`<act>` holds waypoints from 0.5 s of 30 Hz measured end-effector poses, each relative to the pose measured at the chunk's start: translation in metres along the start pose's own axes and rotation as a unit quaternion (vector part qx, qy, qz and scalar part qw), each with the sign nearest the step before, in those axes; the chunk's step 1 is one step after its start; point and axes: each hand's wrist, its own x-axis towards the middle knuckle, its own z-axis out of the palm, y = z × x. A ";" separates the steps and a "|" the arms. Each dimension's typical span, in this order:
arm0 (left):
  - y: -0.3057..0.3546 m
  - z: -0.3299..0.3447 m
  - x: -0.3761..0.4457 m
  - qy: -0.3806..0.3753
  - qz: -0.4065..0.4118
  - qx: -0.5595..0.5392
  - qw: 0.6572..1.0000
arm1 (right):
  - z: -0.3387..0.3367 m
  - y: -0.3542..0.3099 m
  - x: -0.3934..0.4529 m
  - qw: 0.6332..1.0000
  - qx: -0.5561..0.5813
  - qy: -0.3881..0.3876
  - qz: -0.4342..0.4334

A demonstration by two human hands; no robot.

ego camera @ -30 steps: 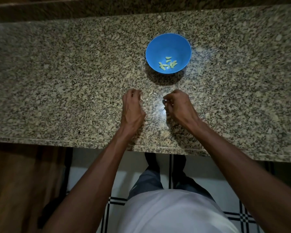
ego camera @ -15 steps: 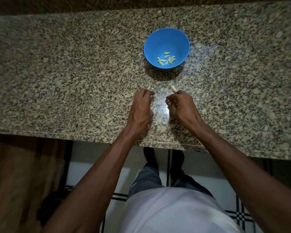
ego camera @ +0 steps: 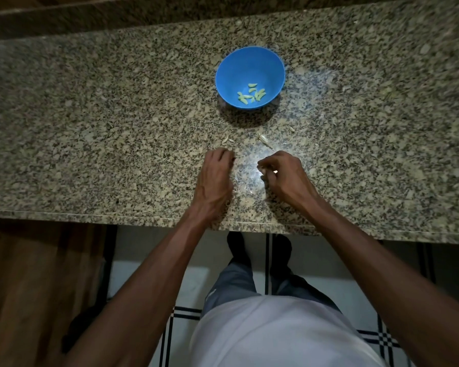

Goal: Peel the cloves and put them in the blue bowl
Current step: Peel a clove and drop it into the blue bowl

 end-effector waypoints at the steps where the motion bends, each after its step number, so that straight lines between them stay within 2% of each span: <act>1: -0.003 -0.001 0.006 0.001 0.002 0.008 1.000 | -0.001 -0.001 -0.001 1.000 0.000 -0.004 0.002; 7: -0.006 0.000 0.018 -0.029 0.040 0.065 0.997 | -0.004 -0.002 -0.008 1.000 0.002 -0.014 0.002; 15: -0.004 -0.006 0.019 0.020 -0.024 -0.037 0.999 | -0.012 -0.002 -0.010 1.000 0.009 -0.008 0.008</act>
